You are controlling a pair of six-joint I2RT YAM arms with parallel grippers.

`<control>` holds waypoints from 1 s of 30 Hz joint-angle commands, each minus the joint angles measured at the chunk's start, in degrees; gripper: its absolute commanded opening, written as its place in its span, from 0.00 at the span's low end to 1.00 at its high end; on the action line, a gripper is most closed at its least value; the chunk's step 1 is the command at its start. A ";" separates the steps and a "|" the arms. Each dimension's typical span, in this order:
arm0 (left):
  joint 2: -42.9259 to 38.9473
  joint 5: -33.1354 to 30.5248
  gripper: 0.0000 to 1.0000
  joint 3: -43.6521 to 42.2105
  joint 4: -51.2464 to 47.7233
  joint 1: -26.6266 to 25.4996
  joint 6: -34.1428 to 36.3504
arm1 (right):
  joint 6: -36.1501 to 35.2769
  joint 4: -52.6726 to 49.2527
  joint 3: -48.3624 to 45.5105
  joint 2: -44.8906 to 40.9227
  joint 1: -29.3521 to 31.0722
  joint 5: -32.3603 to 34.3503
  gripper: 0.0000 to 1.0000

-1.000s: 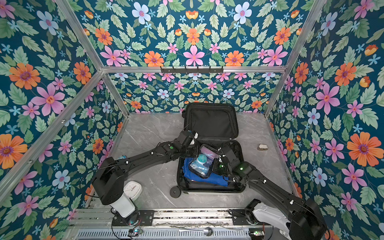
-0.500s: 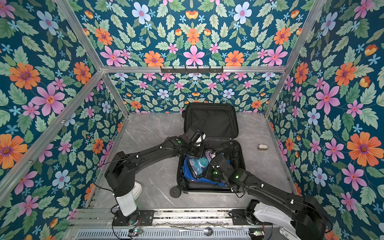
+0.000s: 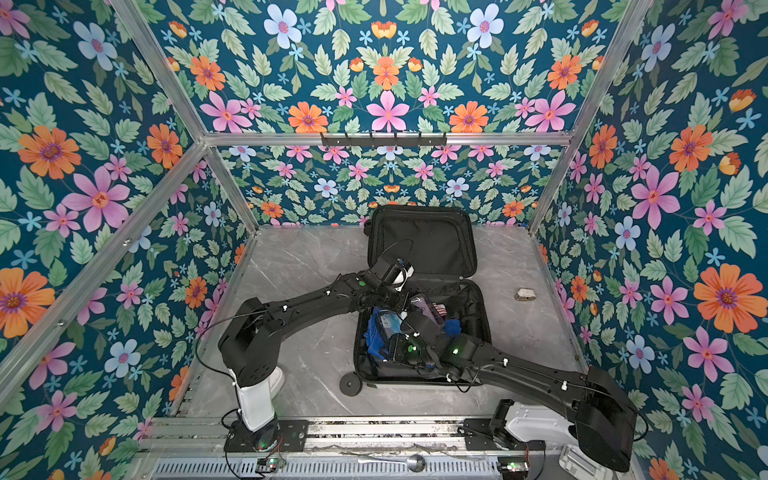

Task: Pack the luggage
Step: 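Press the clear pouch down onto the blue cloth with both grippers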

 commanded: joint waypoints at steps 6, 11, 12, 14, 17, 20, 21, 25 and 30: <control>0.80 4.60 0.00 0.92 4.42 0.37 5.70 | -8.65 -15.92 5.00 -9.61 -0.36 8.18 0.71; -0.32 5.62 0.00 -0.27 3.79 0.72 7.28 | -11.94 -26.72 4.45 -19.72 -12.93 8.65 0.69; -0.51 5.50 0.00 -0.35 3.57 0.77 7.35 | -13.01 -26.05 3.11 -21.33 -16.72 6.23 0.69; -0.98 4.61 0.20 -0.07 2.70 0.89 6.88 | -15.04 -23.72 0.71 -23.46 -25.88 -1.34 0.71; -2.86 2.86 0.52 0.25 2.10 1.07 5.02 | -17.46 -20.72 -1.44 -21.94 -36.42 -10.98 0.76; -5.81 1.62 0.63 0.68 1.74 1.33 2.48 | -20.31 -17.76 -1.27 -17.54 -39.43 -14.23 0.80; -6.69 0.93 0.64 1.16 1.05 1.38 1.82 | -21.47 -17.07 -0.62 -15.90 -39.48 -14.64 0.81; -10.35 -3.25 0.61 2.32 -4.36 1.95 -4.63 | -26.81 -15.12 2.84 -8.19 -39.45 -15.13 0.83; -18.45 -3.21 0.60 -7.86 -4.73 1.87 -17.65 | -32.16 -15.04 6.81 0.32 -39.73 -14.27 0.83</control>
